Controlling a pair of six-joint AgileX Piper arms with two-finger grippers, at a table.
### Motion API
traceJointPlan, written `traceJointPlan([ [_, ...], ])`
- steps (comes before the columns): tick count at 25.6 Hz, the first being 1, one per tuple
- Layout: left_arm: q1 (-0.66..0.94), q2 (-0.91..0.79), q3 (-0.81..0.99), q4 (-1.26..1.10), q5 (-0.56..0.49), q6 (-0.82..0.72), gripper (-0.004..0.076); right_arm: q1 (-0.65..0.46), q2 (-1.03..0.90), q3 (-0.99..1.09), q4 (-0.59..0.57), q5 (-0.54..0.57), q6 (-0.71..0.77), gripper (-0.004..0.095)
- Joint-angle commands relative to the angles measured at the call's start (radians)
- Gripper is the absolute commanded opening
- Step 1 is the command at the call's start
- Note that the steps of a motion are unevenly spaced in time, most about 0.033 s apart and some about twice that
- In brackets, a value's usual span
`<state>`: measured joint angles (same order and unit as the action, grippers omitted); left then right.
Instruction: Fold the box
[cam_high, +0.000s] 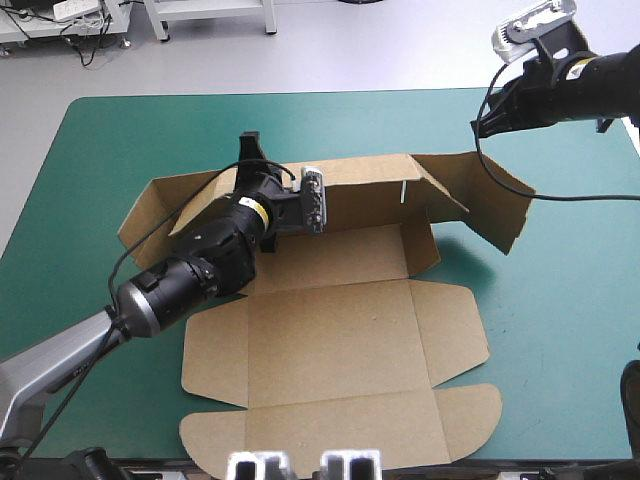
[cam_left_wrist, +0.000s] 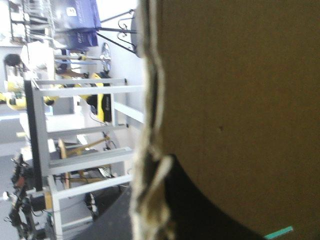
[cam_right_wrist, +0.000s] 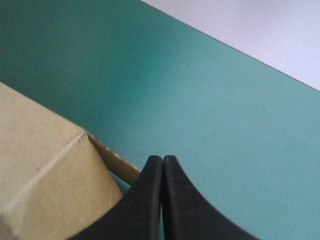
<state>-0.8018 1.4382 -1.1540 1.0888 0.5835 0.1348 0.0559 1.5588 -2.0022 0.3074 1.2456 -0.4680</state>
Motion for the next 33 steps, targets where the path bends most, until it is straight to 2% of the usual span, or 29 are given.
traceJointPlan([
  [1, -0.048, -0.039, 0.039, 0.287, -0.082, -0.229, -0.001, 0.005, 0.022, -0.028, 0.009, 0.008, -0.004, -0.0024],
  [5, -0.056, -0.041, 0.118, 0.58, -0.076, -0.485, -0.001, 0.005, 0.099, -0.028, 0.009, 0.008, -0.004, -0.0024],
  [9, -0.056, -0.041, 0.152, 0.68, -0.008, -0.628, -0.001, 0.005, 0.161, -0.028, 0.008, -0.023, -0.004, -0.0024],
  [12, -0.054, -0.041, 0.154, 0.68, 0.026, -0.646, -0.001, 0.005, 0.213, -0.028, 0.008, -0.038, -0.004, -0.0024],
  [15, -0.054, -0.041, 0.154, 0.68, 0.027, -0.644, -0.001, 0.005, 0.278, -0.028, 0.051, 0.006, -0.027, -0.0024],
  [20, -0.051, -0.041, 0.154, 0.68, 0.038, -0.644, -0.001, 0.01, 0.287, 0.016, 0.085, 0.01, -0.028, -0.0024],
  [25, -0.026, -0.041, 0.154, 0.68, 0.038, -0.648, -0.001, 0.01, 0.219, 0.194, 0.095, 0.012, -0.044, -0.0024],
  [29, -0.026, -0.041, 0.154, 0.68, 0.025, -0.648, -0.001, 0.01, 0.126, 0.359, 0.199, 0.012, -0.136, -0.0024],
  [33, -0.026, -0.041, 0.154, 0.68, 0.025, -0.65, -0.001, 0.01, 0.074, 0.45, 0.227, 0.012, -0.205, -0.0024],
])
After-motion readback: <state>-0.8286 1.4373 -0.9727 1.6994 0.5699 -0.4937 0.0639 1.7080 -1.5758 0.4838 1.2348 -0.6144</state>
